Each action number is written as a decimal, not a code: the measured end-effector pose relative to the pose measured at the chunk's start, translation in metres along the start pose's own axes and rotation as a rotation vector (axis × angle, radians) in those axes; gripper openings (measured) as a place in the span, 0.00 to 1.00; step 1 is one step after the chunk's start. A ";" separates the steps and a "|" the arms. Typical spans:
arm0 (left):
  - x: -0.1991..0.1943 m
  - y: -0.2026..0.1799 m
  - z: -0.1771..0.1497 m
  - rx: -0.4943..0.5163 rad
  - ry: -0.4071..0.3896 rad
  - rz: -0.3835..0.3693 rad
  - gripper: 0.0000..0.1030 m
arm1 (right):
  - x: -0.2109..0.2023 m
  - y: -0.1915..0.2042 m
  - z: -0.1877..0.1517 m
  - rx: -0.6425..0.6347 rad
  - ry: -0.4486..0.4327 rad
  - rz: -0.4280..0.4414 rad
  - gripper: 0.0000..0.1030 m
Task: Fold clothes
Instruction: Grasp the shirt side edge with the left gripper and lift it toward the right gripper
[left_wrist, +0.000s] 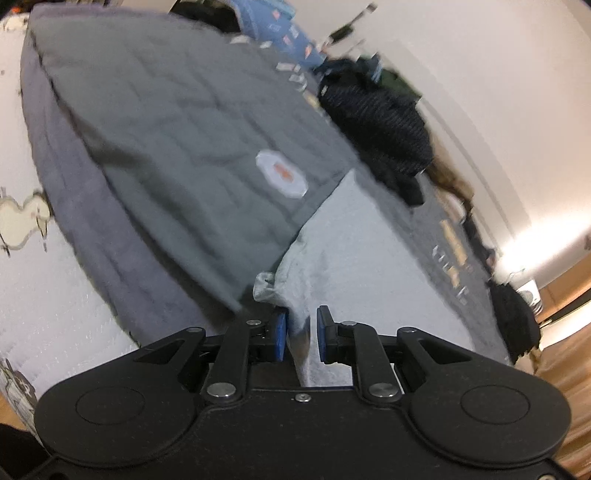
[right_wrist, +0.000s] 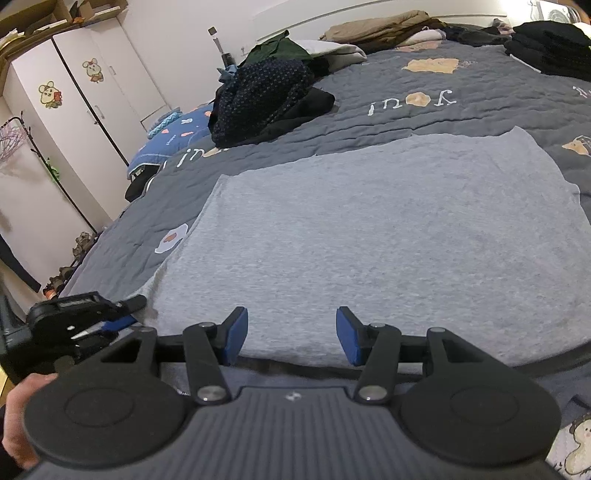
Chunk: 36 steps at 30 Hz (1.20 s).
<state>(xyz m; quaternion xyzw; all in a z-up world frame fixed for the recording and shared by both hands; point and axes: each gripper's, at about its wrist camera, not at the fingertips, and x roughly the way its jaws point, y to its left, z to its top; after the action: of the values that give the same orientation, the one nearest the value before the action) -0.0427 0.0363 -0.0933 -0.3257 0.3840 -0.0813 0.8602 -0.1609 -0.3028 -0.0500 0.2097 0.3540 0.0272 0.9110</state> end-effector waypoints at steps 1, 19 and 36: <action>0.005 0.000 -0.001 0.006 0.013 0.016 0.18 | 0.000 0.000 0.000 -0.002 0.001 0.001 0.50; -0.003 -0.019 -0.001 0.052 -0.077 -0.039 0.11 | -0.010 -0.008 0.001 0.025 -0.018 0.002 0.50; 0.003 -0.047 -0.011 0.129 -0.119 -0.042 0.07 | -0.039 -0.041 0.003 0.109 -0.070 -0.007 0.50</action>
<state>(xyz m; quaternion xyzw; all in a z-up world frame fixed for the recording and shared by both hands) -0.0434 -0.0068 -0.0711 -0.2822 0.3193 -0.1045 0.8986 -0.1922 -0.3488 -0.0401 0.2585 0.3236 -0.0024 0.9102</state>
